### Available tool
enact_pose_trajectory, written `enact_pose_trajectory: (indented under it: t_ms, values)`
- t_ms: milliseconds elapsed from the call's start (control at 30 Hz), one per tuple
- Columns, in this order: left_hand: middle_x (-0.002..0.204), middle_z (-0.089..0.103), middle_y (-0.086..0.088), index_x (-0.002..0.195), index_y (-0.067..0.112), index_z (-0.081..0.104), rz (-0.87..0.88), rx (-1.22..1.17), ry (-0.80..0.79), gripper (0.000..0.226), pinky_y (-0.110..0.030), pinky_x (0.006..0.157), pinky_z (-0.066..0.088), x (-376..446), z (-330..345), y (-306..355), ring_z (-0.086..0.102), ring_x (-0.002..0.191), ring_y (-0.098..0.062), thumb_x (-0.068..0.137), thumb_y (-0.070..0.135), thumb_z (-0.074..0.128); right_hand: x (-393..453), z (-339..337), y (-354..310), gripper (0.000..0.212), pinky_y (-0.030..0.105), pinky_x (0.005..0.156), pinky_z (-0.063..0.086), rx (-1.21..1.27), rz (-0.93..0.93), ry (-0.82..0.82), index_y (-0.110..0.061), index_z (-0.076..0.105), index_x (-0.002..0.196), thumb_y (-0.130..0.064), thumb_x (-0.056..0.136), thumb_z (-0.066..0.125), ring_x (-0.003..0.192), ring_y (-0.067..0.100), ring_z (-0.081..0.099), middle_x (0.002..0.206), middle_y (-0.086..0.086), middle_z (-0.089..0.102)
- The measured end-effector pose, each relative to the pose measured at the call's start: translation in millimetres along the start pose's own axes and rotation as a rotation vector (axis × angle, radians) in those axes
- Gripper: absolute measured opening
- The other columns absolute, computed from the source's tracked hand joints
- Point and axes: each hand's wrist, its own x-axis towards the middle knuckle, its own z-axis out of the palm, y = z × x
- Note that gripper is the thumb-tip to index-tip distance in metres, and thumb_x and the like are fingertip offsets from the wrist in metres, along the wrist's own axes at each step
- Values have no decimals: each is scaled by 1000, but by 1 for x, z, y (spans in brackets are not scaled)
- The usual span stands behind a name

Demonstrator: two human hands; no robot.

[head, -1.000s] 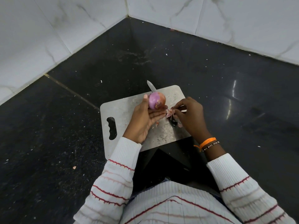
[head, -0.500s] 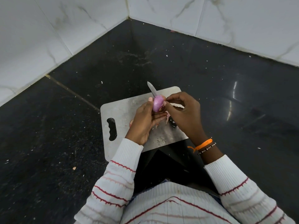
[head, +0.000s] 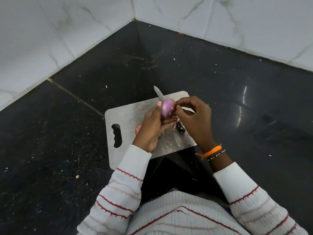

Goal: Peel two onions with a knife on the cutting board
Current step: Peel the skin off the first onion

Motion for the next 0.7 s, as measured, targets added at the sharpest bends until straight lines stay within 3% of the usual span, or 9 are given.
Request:
enact_pose_trajectory:
  t_ms: [367, 700]
  values:
    - [105, 68, -10, 126, 5, 53, 9, -57, -14, 40, -24, 82, 57, -4, 3, 0, 71, 89, -14, 103, 30, 33, -3, 2, -2, 10, 12, 70, 50, 123, 112, 18, -10, 69, 85, -5, 76, 70, 78, 3, 67, 82, -3, 68]
    - [117, 64, -19, 129, 3, 50, 3, -18, -3, 41, -26, 83, 57, -6, 5, -2, 68, 96, -20, 103, 30, 34, -4, 3, 2, 10, 9, 70, 48, 99, -20, 51, -5, 70, 84, -2, 75, 67, 77, -4, 63, 84, 2, 64]
